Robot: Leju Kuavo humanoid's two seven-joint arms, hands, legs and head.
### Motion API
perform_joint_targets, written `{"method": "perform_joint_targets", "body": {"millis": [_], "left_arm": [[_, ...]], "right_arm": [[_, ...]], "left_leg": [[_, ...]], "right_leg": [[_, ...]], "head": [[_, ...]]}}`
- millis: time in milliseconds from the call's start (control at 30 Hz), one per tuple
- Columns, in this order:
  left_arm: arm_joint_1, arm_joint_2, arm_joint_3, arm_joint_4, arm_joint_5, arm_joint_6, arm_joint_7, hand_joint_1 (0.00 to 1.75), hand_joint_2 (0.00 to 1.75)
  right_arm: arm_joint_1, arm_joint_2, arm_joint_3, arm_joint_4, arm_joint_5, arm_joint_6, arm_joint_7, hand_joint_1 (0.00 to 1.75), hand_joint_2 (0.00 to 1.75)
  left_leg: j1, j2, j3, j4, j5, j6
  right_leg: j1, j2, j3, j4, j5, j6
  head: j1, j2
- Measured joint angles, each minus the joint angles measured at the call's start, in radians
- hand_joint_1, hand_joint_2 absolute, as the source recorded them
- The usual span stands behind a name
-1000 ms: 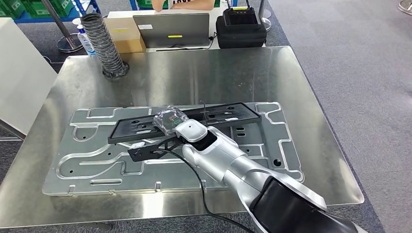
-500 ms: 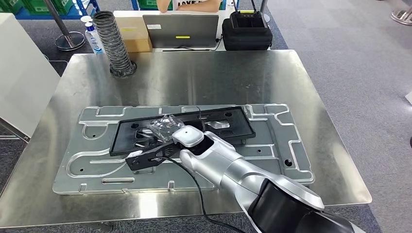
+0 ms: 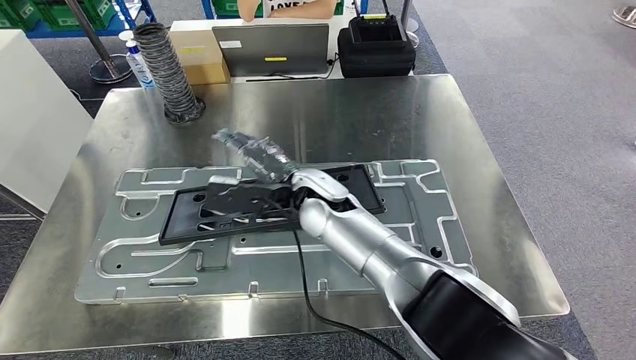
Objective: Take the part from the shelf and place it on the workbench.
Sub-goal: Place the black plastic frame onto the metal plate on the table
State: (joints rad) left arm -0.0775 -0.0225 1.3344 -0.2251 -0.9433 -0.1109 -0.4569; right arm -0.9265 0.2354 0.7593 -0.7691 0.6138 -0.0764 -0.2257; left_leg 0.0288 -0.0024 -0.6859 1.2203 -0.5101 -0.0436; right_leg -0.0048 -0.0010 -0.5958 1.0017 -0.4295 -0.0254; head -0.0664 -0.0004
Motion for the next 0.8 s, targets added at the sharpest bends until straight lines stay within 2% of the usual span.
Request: {"method": "perform_joint_targets", "body": {"millis": [67,100,167,233,267,300,400,433,467,500,567,600,633,700,733,767,800], "left_arm": [[0.005,-0.002,0.004,0.0,0.006,-0.003,-0.007,0.0,0.0],[0.007,-0.004,0.005,0.0,0.005,-0.005,-0.009,0.0,0.0],[0.01,-0.007,0.005,0.001,0.002,-0.008,-0.006,0.0,0.0],[0.014,-0.008,0.007,0.001,0.003,-0.008,0.002,0.0,0.0],[0.017,-0.009,0.008,0.001,0.006,-0.007,0.007,0.0,0.0],[0.018,-0.01,0.011,0.001,0.008,-0.005,0.011,0.0,0.0],[0.019,-0.01,0.02,0.001,0.012,-0.001,0.018,0.0,0.0],[0.018,-0.01,0.022,0.001,0.012,-0.001,0.018,0.0,0.0],[0.017,-0.01,0.023,0.001,0.012,-0.001,0.019,0.0,0.0],[0.015,-0.01,0.023,0.001,0.012,-0.001,0.019,0.0,0.0],[0.01,-0.012,0.023,0.001,0.012,0.0,0.02,0.0,0.0],[0.008,-0.015,0.023,0.001,0.013,0.0,0.021,0.0,0.0],[0.006,-0.017,0.023,0.001,0.013,0.001,0.023,0.0,0.0],[0.005,-0.021,0.025,0.001,0.016,0.004,0.028,0.0,0.0],[0.007,-0.023,0.026,0.001,0.019,0.007,0.031,0.0,0.0],[0.009,-0.026,0.028,0.001,0.021,0.01,0.033,0.0,0.0],[0.011,-0.028,0.029,0.001,0.024,0.012,0.034,0.0,0.0]], "right_arm": [[0.07,-0.045,-0.096,-0.16,-0.019,-0.107,-0.039,0.0,0.0],[0.109,-0.072,-0.151,-0.25,-0.029,-0.176,-0.066,0.0,0.0],[0.187,-0.133,-0.266,-0.405,-0.06,-0.293,-0.147,0.0,0.0],[0.271,-0.195,-0.404,-0.536,-0.1,-0.354,-0.256,0.0,0.0],[0.315,-0.222,-0.477,-0.596,-0.113,-0.367,-0.306,0.0,0.0],[0.359,-0.244,-0.551,-0.656,-0.118,-0.372,-0.347,0.0,0.0],[0.468,-0.281,-0.713,-0.792,-0.107,-0.363,-0.399,0.0,0.0],[0.492,-0.287,-0.744,-0.82,-0.102,-0.359,-0.403,0.0,0.0],[0.512,-0.291,-0.77,-0.844,-0.097,-0.357,-0.403,0.0,0.0],[0.525,-0.294,-0.789,-0.865,-0.091,-0.356,-0.404,0.0,0.0],[0.54,-0.297,-0.817,-0.903,-0.079,-0.361,-0.401,0.0,0.0],[0.549,-0.3,-0.827,-0.919,-0.075,-0.368,-0.4,0.0,0.0],[0.562,-0.304,-0.839,-0.937,-0.074,-0.376,-0.401,0.0,0.0],[0.611,-0.312,-0.874,-0.967,-0.082,-0.389,-0.416,0.0,0.0],[0.644,-0.314,-0.895,-0.979,-0.086,-0.391,-0.428,0.0,0.0],[0.68,-0.316,-0.917,-0.987,-0.089,-0.391,-0.44,0.0,0.0],[0.717,-0.316,-0.936,-0.993,-0.091,-0.391,-0.45,0.0,0.0]], "left_leg": [[0.004,-0.003,0.064,-0.128,0.052,-0.003],[0.004,-0.006,0.082,-0.164,0.062,0.0],[0.0,-0.014,0.088,-0.176,0.063,0.014],[0.001,-0.019,0.085,-0.175,0.067,0.028],[0.001,-0.021,0.083,-0.176,0.069,0.036],[0.001,-0.02,0.08,-0.178,0.072,0.044],[-0.006,-0.012,0.063,-0.178,0.081,0.061],[-0.009,-0.009,0.057,-0.178,0.085,0.064],[-0.012,-0.007,0.051,-0.178,0.089,0.067],[-0.016,-0.005,0.045,-0.178,0.093,0.068],[-0.021,-0.003,0.037,-0.179,0.105,0.067],[-0.022,-0.003,0.036,-0.18,0.111,0.064],[-0.021,-0.004,0.036,-0.182,0.117,0.06],[-0.018,-0.006,0.038,-0.191,0.13,0.049],[-0.017,-0.008,0.037,-0.193,0.132,0.043],[-0.018,-0.008,0.033,-0.188,0.121,0.038],[-0.018,-0.007,0.025,-0.168,0.092,0.034]], "right_leg": [[-0.002,0.001,-0.002,0.015,-0.01,0.014],[0.0,0.001,-0.005,0.022,-0.013,0.021],[0.004,-0.002,-0.008,0.029,-0.013,0.031],[0.003,-0.007,-0.007,0.031,-0.019,0.041],[0.0,-0.008,-0.01,0.045,-0.035,0.046],[-0.001,-0.006,-0.024,0.081,-0.066,0.051],[-0.003,-0.003,-0.099,0.268,-0.177,0.06],[-0.003,-0.003,-0.111,0.305,-0.189,0.059],[-0.002,-0.003,-0.102,0.304,-0.183,0.056],[-0.001,-0.002,-0.071,0.264,-0.161,0.051],[0.004,-0.002,0.026,0.116,-0.116,0.035],[0.009,-0.003,0.062,0.058,-0.1,0.029],[0.014,-0.003,0.084,0.022,-0.093,0.024],[0.02,-0.004,0.088,0.005,-0.079,0.02],[0.018,-0.006,0.087,-0.004,-0.071,0.017],[0.015,-0.008,0.083,-0.013,-0.059,0.012],[0.011,-0.01,0.076,-0.022,-0.045,0.007]], "head": [[0.0,0.0],[0.0,0.0],[0.0,0.0],[0.001,0.0],[0.001,0.0],[0.001,0.0],[0.001,0.0],[0.001,0.0],[0.001,0.0],[0.001,0.0],[0.001,0.0],[0.001,0.0],[0.001,0.0],[0.001,0.0],[0.001,0.0],[0.001,0.0],[0.001,0.0]]}}
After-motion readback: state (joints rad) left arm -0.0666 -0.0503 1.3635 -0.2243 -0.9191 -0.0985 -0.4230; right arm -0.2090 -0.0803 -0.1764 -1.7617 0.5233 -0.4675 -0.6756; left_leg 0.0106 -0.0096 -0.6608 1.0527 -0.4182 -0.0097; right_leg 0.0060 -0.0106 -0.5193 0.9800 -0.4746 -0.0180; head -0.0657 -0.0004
